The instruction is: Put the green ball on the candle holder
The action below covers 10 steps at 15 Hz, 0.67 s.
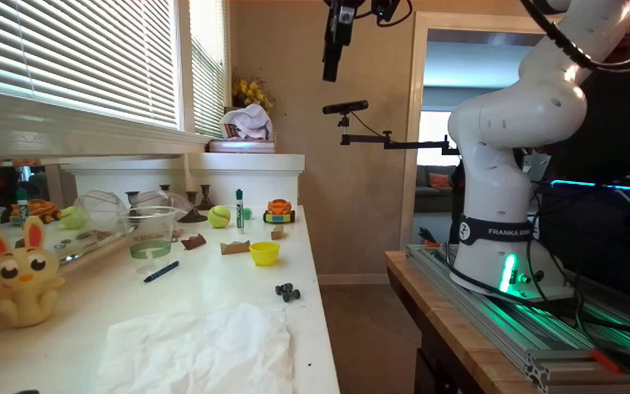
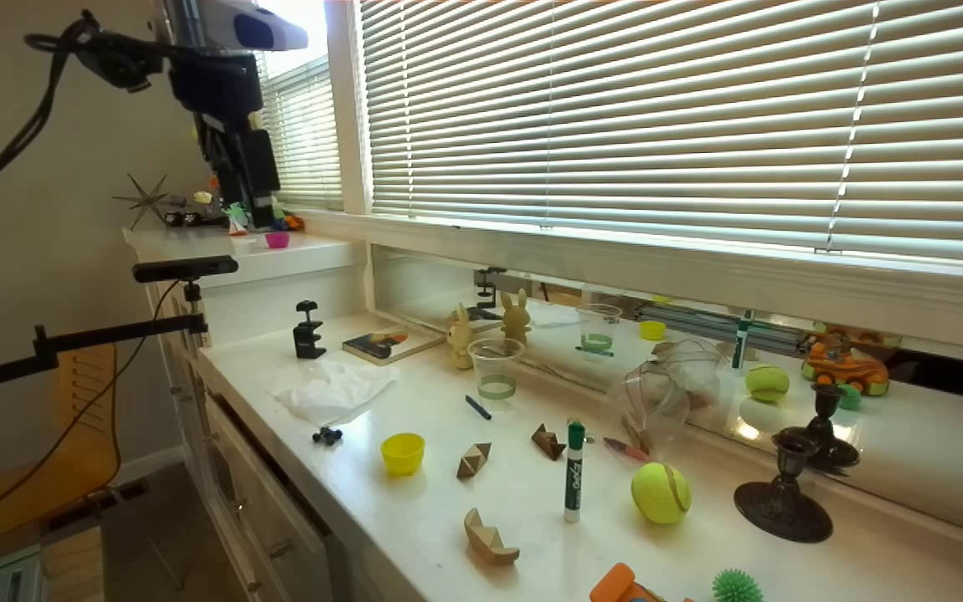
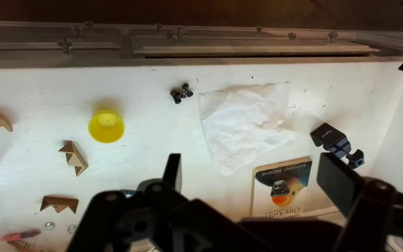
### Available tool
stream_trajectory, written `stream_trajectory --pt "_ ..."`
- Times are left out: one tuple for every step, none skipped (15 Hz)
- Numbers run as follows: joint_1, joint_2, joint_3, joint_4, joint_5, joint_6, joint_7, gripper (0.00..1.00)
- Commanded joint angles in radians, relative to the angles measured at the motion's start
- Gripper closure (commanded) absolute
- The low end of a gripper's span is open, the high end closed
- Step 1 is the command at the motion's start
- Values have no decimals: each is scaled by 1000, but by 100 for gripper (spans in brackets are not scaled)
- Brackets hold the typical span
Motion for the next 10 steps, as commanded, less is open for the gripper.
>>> stream_trajectory --pt "-42 24 19 10 -9 7 16 0" --pt "-65 47 16 13 -16 30 32 0" --pt "-96 77 11 19 -30 61 48 0" --pt "-120 98 9 25 -41 86 62 0" --pt "-141 120 5 29 -45 118 71 0" --pt "-161 151 0 38 -48 148 76 0" --pt "-181 182 0 45 -51 184 85 0" --pt "-196 217 -1 50 -54 235 87 0" --pt "-208 246 -3 58 -55 271 94 0" --pt "-224 283 1 73 -65 314 112 0"
